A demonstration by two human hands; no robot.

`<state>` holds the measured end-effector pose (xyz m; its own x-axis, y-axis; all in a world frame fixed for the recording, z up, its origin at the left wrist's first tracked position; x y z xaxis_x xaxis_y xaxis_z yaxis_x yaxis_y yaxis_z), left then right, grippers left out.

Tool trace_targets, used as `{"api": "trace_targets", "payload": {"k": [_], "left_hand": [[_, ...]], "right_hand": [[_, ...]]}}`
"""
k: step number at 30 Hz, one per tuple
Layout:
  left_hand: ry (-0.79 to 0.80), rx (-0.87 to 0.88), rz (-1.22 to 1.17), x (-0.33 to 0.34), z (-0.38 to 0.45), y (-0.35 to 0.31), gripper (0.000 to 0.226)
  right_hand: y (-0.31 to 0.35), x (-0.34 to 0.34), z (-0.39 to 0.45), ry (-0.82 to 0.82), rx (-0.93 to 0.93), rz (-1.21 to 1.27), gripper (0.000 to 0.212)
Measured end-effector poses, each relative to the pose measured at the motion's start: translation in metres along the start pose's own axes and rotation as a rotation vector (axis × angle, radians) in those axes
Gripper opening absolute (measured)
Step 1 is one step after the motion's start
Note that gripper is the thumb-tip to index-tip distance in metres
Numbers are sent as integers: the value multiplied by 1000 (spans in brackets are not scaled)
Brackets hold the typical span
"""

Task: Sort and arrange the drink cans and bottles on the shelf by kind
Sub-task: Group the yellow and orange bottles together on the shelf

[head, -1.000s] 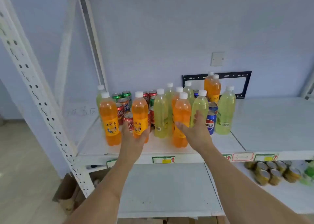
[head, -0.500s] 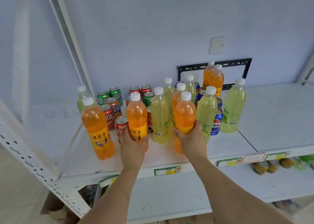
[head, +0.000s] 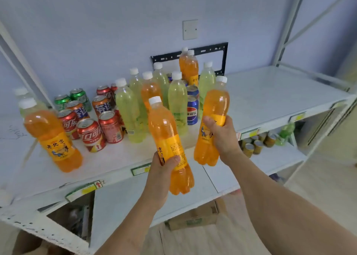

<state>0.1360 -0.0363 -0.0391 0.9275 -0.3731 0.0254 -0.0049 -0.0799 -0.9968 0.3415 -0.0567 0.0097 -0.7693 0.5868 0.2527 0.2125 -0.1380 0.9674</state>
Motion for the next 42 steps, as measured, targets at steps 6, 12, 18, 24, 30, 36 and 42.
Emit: {"api": "trace_targets", "payload": {"k": [6, 12, 18, 24, 30, 36, 42], "left_hand": [[138, -99, -89, 141, -4, -1, 78], [175, -65, -58, 282, 12, -7, 41], [185, -14, -6, 379, 59, -22, 43], [156, 22, 23, 452, 144, -33, 55], [121, 20, 39, 508, 234, -48, 45], [28, 20, 58, 554, 315, -55, 57], [-112, 27, 89, 596, 383, -57, 46]], "right_hand": [[33, -140, 35, -6, 57, -15, 66], [77, -265, 90, 10, 48, -97, 51], [114, -339, 168, 41, 5, -36, 49], [135, -380, 266, 45, -29, -29, 56], [149, -406, 371, 77, -39, -47, 55], [157, -430, 472, 161, -42, -101, 49], [156, -443, 570, 321, -37, -140, 49]]}}
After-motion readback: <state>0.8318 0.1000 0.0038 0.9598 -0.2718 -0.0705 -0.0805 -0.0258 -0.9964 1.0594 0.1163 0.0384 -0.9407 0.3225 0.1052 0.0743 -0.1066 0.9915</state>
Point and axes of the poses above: each hand's wrist, its own z-axis towards the middle knuckle, its own x-axis out of the palm, y = z × x, the point moved 4 cm from there along z, towards the middle knuckle, and after that the axes turned 9 degrees about z, right-handed, at the moved point
